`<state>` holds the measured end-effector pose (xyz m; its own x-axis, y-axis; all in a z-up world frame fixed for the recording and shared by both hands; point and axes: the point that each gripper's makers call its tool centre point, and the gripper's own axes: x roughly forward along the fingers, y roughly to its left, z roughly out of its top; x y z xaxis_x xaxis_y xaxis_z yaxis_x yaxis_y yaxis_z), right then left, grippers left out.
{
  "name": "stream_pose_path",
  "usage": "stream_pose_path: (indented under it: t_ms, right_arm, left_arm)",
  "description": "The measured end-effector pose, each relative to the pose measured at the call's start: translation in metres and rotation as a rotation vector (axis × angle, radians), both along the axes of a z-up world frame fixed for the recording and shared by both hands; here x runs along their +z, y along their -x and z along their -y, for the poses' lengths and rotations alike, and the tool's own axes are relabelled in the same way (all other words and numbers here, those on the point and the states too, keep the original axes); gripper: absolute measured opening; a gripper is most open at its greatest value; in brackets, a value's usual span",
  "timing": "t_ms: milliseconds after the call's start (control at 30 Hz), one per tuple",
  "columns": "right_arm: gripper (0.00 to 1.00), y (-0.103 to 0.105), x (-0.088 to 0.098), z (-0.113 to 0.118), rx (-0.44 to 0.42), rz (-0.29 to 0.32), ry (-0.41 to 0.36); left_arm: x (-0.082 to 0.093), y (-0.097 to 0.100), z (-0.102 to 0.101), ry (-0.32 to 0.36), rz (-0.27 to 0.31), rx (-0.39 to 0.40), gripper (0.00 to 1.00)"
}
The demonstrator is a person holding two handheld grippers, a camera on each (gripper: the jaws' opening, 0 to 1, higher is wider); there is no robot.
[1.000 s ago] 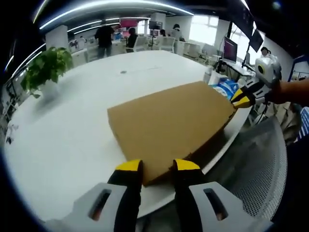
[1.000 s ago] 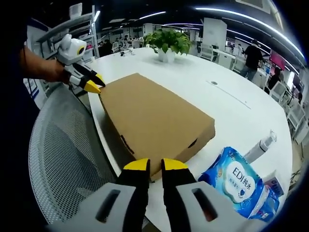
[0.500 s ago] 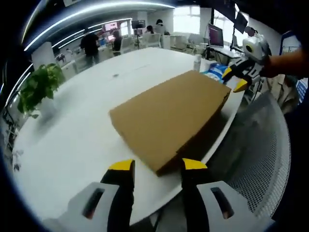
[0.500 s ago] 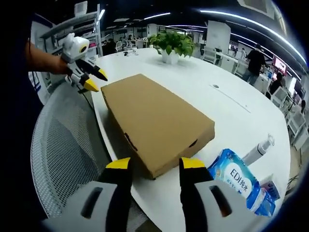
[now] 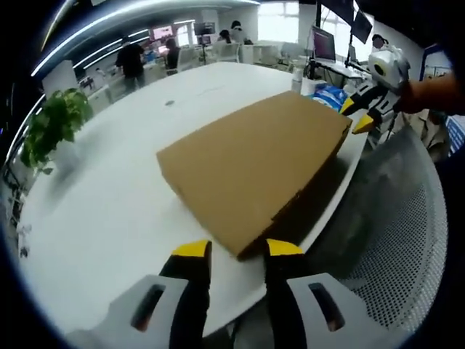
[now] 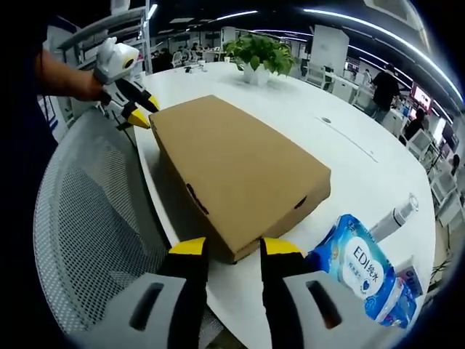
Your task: Operate the shoe box by opening the lid, removing the specified soft item, and placing it in the target area until the item is outside and the box remains undamaged.
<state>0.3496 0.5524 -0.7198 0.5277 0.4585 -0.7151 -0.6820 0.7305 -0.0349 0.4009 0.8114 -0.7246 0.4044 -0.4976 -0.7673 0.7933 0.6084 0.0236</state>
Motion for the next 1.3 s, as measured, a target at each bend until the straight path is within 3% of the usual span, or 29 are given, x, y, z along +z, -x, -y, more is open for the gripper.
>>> stream_pose_path:
  t_ms: [400, 1300]
  right_arm:
    - [0.24, -0.008, -0.001, 0.003, -0.023, 0.025, 0.001]
    - [0.23, -0.049, -0.001, 0.042, -0.052, 0.039, 0.037]
  left_arm:
    - [-0.007, -0.003, 0.004, -0.014, -0.021, 0.002, 0.24]
    - [-0.006, -0.048, 0.043, -0.013, -0.008, -0.011, 0.25]
